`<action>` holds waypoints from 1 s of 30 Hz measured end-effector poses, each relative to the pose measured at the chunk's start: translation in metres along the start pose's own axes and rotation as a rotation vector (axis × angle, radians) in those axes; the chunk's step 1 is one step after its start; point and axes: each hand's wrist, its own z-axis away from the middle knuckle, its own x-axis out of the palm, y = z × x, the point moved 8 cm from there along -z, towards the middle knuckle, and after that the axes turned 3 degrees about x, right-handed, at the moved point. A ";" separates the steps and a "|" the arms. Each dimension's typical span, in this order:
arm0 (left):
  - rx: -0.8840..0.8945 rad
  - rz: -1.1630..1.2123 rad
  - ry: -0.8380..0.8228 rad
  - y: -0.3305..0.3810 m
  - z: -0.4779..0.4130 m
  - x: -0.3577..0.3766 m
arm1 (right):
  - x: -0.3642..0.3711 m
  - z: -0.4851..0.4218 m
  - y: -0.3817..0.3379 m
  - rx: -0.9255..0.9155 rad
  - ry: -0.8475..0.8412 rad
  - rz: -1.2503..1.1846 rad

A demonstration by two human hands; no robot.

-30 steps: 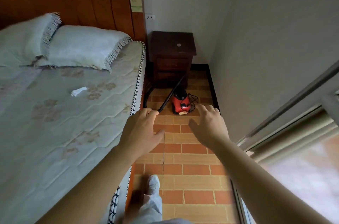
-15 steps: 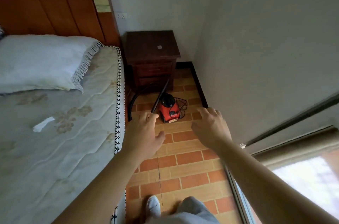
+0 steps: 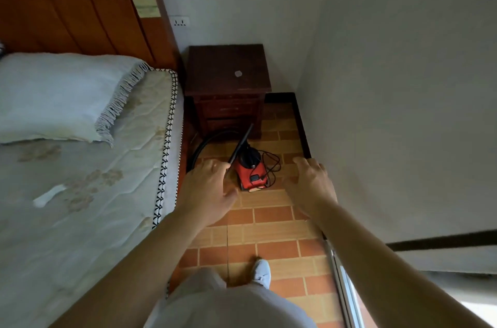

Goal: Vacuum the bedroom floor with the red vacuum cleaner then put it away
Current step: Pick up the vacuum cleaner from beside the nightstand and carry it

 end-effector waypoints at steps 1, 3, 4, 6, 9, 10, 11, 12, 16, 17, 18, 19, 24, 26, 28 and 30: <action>-0.009 0.008 -0.005 0.000 -0.008 0.001 | -0.001 -0.009 0.002 0.002 -0.011 -0.009; -0.033 0.026 -0.032 -0.003 -0.025 0.008 | -0.001 -0.030 0.004 0.004 -0.025 -0.024; -0.042 0.032 -0.045 -0.004 -0.031 0.011 | 0.000 -0.037 0.004 0.001 -0.030 -0.025; -0.048 0.036 -0.069 -0.009 -0.047 0.018 | 0.004 -0.056 0.004 0.010 -0.046 -0.018; -0.057 0.045 -0.110 -0.022 -0.077 0.030 | 0.016 -0.086 0.003 0.050 -0.090 0.007; -0.058 0.055 -0.122 -0.027 -0.087 0.034 | 0.020 -0.096 0.001 0.059 -0.097 0.004; -0.054 0.066 -0.133 -0.032 -0.097 0.038 | 0.024 -0.105 -0.001 0.070 -0.101 -0.004; -0.050 0.076 -0.143 -0.038 -0.108 0.043 | 0.027 -0.115 -0.003 0.081 -0.106 -0.012; -0.040 0.115 -0.194 -0.066 -0.154 0.058 | 0.041 -0.158 -0.014 0.142 -0.143 0.000; -0.042 0.121 -0.209 -0.074 -0.165 0.061 | 0.046 -0.169 -0.018 0.162 -0.158 0.005; -0.039 0.126 -0.221 -0.082 -0.176 0.064 | 0.051 -0.181 -0.021 0.175 -0.171 0.008; -0.030 0.130 -0.230 -0.088 -0.187 0.067 | 0.057 -0.192 -0.024 0.188 -0.186 0.008; -0.004 0.105 -0.285 -0.119 -0.246 0.087 | 0.091 -0.242 -0.029 0.256 -0.217 -0.033; 0.003 0.101 -0.313 -0.128 -0.263 0.099 | 0.104 -0.255 -0.023 0.280 -0.229 -0.049; -0.008 0.131 -0.344 -0.135 -0.276 0.116 | 0.118 -0.267 -0.013 0.297 -0.236 -0.052; -0.020 0.150 -0.372 -0.141 -0.288 0.136 | 0.134 -0.280 0.001 0.334 -0.248 -0.065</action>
